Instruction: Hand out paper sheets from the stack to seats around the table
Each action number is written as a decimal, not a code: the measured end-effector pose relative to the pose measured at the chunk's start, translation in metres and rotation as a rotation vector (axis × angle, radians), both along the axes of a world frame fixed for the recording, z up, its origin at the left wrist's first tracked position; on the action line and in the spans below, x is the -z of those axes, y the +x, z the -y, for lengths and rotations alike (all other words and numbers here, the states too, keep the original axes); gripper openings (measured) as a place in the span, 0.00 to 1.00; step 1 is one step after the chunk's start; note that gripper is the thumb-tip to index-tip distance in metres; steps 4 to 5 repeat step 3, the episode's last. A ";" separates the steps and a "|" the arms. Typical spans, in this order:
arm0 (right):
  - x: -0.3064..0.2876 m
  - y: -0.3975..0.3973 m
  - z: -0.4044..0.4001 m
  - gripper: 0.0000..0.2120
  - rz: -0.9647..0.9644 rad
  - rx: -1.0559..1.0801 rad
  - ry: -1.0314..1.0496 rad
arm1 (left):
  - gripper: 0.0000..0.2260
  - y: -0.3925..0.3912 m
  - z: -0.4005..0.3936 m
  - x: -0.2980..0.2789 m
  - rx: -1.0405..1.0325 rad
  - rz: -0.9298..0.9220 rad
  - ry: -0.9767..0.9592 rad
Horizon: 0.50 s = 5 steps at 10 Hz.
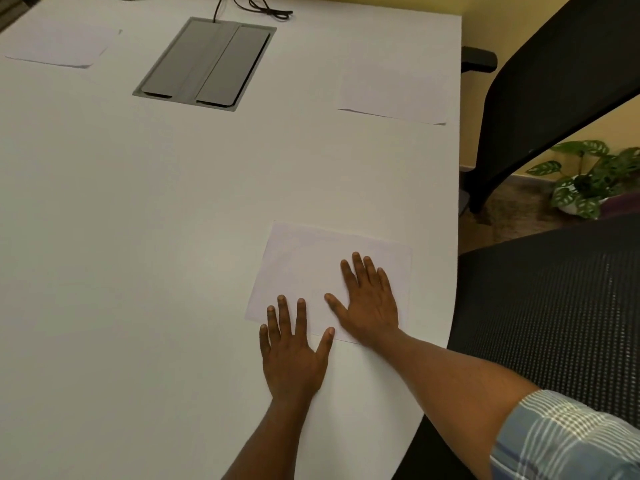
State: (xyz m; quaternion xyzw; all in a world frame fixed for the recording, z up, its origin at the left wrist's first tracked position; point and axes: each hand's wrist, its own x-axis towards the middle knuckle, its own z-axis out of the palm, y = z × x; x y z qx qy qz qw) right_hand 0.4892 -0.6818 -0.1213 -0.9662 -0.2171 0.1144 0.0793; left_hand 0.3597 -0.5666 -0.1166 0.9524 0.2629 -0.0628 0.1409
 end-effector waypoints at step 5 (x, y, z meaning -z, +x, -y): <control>-0.032 -0.025 0.001 0.38 0.053 0.087 0.041 | 0.38 -0.007 -0.006 -0.022 0.113 0.082 -0.069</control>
